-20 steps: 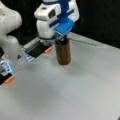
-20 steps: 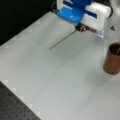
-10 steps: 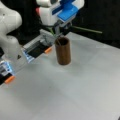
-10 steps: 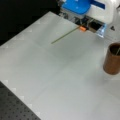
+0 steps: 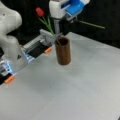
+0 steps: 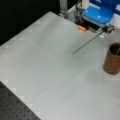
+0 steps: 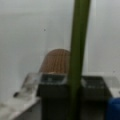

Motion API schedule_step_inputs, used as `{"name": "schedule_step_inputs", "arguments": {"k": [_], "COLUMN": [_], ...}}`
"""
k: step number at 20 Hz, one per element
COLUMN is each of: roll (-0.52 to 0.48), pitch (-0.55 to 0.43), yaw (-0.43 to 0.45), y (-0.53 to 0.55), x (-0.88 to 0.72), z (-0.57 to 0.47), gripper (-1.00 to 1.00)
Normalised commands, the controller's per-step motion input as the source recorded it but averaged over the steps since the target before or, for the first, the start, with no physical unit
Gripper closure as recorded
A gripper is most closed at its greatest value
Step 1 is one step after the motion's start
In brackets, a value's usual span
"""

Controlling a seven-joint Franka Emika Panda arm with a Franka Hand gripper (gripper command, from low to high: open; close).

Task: Flower insertion into a vase

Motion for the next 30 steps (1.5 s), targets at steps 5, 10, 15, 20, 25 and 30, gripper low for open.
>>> {"name": "schedule_step_inputs", "arguments": {"k": [5,10,15,20,25,30], "roll": [0.008,0.045,0.059,0.063,0.085,0.096], "pitch": [0.106,0.018,-0.077,-0.138,-0.192,-0.204], "yaw": [-0.060,-0.082,-0.120,-0.147,-0.145,-0.098], "y": [0.08,0.17,0.21,0.20,0.08,-0.03], "x": [-0.36,-0.51,-0.64,-0.85,-0.89,-0.78], "z": [-0.01,-0.03,-0.12,-0.19,-0.23,-0.26], "gripper": [1.00,1.00,1.00,1.00,1.00,1.00]}}
